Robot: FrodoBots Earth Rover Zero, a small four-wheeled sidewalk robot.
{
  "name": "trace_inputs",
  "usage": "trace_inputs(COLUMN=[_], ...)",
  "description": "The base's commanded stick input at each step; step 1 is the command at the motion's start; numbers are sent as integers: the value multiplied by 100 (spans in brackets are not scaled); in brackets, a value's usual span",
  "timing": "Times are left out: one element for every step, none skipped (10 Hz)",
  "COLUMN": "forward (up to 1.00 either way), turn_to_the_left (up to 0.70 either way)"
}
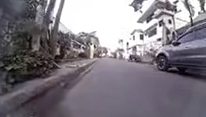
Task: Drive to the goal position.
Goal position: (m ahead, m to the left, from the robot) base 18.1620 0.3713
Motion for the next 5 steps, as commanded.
trace_inputs(forward=[100,100,100,100,100], turn_to_the_left=[-40,0,0,0,0])
